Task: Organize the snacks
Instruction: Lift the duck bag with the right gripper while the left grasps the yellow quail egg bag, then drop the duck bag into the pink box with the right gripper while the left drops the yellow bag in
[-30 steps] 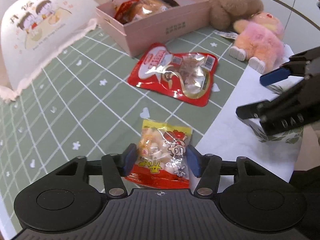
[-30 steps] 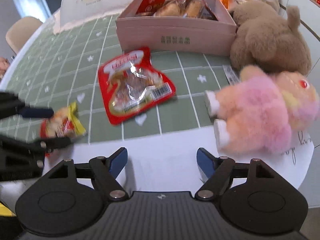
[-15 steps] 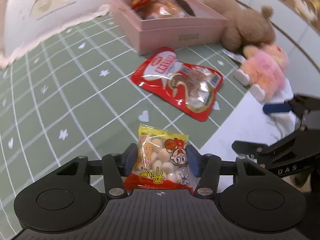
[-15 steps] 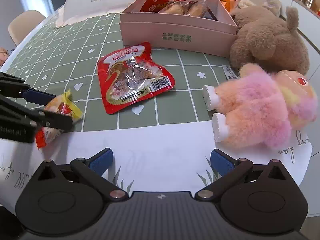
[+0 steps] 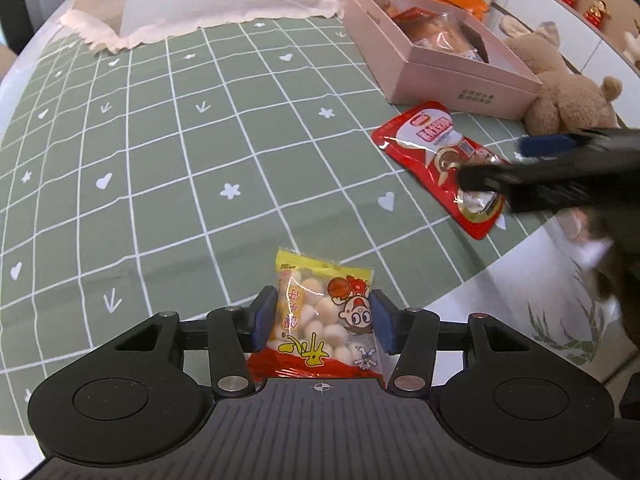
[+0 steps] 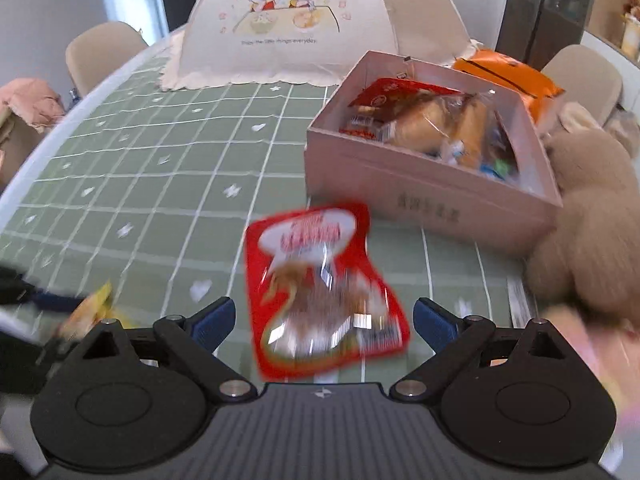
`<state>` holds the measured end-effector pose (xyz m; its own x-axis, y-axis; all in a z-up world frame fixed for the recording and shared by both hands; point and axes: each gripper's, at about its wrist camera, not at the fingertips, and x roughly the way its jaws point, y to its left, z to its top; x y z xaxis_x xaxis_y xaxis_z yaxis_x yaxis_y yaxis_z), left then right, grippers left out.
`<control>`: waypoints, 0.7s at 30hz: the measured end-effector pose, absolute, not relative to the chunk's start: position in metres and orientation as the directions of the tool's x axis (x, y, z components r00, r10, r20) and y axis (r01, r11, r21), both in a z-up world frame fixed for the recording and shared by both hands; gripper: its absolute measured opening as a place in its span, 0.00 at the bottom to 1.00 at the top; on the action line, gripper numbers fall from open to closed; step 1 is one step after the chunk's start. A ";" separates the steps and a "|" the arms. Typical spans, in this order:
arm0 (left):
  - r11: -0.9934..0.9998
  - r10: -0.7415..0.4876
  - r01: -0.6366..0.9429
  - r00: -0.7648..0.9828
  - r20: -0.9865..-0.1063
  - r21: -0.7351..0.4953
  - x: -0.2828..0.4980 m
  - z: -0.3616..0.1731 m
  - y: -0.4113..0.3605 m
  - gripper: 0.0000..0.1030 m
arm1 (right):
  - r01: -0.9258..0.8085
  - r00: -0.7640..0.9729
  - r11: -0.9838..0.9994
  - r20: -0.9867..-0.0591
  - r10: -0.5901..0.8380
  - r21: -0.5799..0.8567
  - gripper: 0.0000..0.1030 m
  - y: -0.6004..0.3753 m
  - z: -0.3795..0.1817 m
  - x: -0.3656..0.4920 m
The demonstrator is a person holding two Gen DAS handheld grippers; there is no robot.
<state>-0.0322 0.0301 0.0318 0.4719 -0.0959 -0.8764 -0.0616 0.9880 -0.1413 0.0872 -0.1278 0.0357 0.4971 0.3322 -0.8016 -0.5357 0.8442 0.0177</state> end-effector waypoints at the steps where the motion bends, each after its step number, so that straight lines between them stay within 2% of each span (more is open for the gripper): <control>1: 0.987 -0.101 -0.067 0.473 -0.875 -0.150 -0.032 0.032 0.031 0.54 | -0.541 0.483 0.841 -0.812 0.328 0.019 0.93 -0.122 0.031 0.095; 4: 0.982 -0.113 -0.079 0.475 -0.873 -0.170 -0.034 0.032 0.034 0.54 | -0.550 0.450 0.835 -0.841 0.299 0.002 0.93 -0.103 0.014 0.108; 7: 0.980 -0.119 -0.085 0.479 -0.870 -0.181 -0.035 0.032 0.036 0.54 | -0.549 0.457 0.836 -0.828 0.324 0.024 1.00 -0.096 0.009 0.110; 12: 0.981 -0.117 -0.081 0.482 -0.868 -0.177 -0.036 0.032 0.035 0.54 | -0.555 0.459 0.831 -0.825 0.330 0.024 0.98 -0.095 0.010 0.110; 16: 0.980 -0.123 -0.081 0.474 -0.872 -0.182 -0.035 0.033 0.036 0.55 | -0.583 0.423 0.812 -0.844 0.331 0.026 0.62 -0.101 0.023 0.092; 21: 0.978 -0.153 -0.053 0.480 -0.864 -0.203 -0.037 0.033 0.040 0.54 | -0.593 0.394 0.804 -0.853 0.341 0.048 0.59 -0.120 0.032 0.058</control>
<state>-0.0367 0.0402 0.0335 0.4800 -0.1529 -0.8639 -0.0531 0.9778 -0.2025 0.0584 -0.1200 0.0324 0.3942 0.3411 -0.8534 -0.5928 0.8039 0.0475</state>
